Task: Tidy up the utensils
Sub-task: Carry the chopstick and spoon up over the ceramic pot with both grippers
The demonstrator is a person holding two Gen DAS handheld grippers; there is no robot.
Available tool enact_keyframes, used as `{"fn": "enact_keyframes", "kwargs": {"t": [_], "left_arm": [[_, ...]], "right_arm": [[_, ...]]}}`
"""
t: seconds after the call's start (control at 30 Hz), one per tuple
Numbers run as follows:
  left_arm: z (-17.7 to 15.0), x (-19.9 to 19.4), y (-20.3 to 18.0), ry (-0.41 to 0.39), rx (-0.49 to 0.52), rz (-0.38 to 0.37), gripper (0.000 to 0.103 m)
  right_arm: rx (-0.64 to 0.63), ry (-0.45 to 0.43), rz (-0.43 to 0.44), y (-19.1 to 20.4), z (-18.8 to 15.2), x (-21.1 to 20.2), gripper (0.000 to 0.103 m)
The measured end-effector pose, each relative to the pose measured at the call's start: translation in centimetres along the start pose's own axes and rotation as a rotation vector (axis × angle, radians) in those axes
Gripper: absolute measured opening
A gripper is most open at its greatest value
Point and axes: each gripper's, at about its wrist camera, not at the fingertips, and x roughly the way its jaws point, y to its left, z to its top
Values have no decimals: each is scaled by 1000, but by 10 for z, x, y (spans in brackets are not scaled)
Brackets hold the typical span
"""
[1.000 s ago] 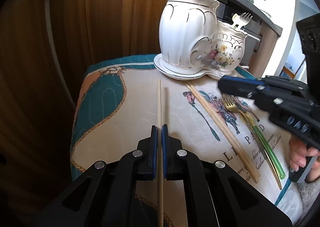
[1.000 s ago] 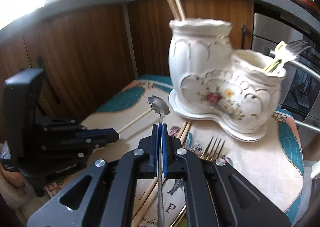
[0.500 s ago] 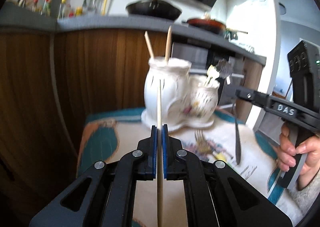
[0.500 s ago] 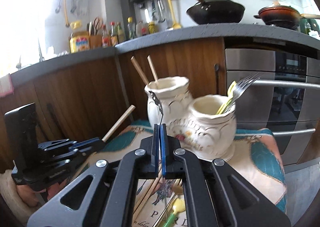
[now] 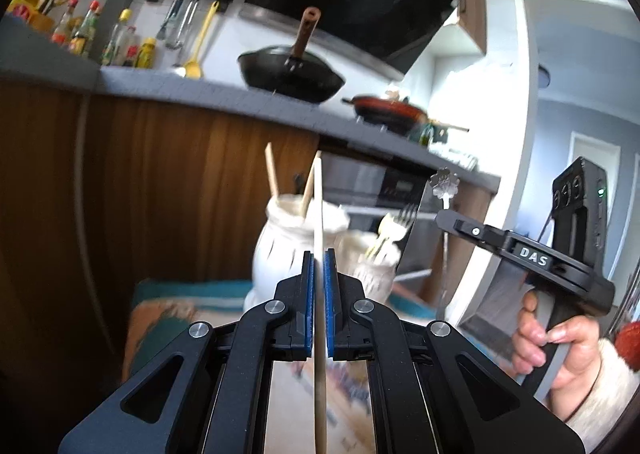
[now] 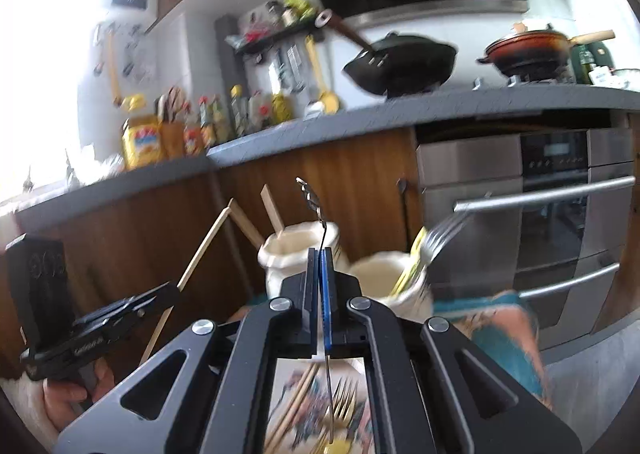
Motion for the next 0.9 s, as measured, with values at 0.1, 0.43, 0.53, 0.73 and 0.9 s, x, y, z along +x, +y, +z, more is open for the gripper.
{"fn": "enact_keyframes", "kwargs": {"t": [0.1,0.43,0.53,0.73,0.9], "left_arm": [[14,13,-9,-39,24,-36,5],[36,83,0,-13,24,-39,5],[44,93,16,-23,-12,-33,5],[68,114,23,-58,-40,-54,5],[82,130,13,-93,-64,-87,5]], "right_arm": [[-4,-59,-22,-6,18,5,2],[-19,-49,-51,-26,32,53,2],[2,-53,-51,-35,34,59,2],[50,-89,-36,-49,43,64,2],[102,-155,-36,-56,47,63,2]]}}
